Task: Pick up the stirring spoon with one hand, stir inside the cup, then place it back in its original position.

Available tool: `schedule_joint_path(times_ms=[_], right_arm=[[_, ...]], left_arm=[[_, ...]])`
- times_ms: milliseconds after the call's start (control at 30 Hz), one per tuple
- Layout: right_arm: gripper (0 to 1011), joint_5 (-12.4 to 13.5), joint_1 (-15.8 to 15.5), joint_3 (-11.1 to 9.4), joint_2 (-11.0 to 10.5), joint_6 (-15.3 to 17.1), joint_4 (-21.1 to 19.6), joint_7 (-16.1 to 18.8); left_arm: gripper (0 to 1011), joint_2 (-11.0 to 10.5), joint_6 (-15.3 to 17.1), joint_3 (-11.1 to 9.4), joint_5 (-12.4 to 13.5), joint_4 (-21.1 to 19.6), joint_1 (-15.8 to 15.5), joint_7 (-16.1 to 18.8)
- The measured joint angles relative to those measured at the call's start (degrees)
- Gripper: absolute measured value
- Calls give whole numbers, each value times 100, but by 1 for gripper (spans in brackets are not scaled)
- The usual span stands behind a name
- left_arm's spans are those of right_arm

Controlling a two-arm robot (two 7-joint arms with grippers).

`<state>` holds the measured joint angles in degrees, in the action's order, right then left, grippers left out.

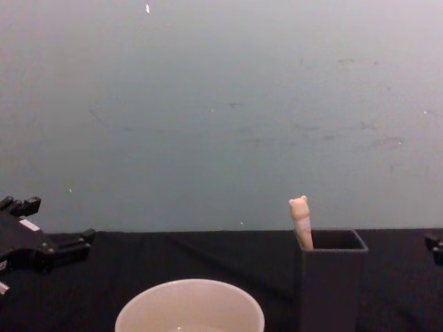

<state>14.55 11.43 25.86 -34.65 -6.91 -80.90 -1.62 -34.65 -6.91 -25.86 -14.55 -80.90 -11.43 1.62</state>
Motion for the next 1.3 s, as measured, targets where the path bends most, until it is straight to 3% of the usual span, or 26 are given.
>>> schedule_joint_path(times_ms=[1300], right_arm=[[1002, 0, 0, 0, 0, 0, 0, 0]], left_arm=[[1001, 0, 0, 0, 0, 0, 0, 0]])
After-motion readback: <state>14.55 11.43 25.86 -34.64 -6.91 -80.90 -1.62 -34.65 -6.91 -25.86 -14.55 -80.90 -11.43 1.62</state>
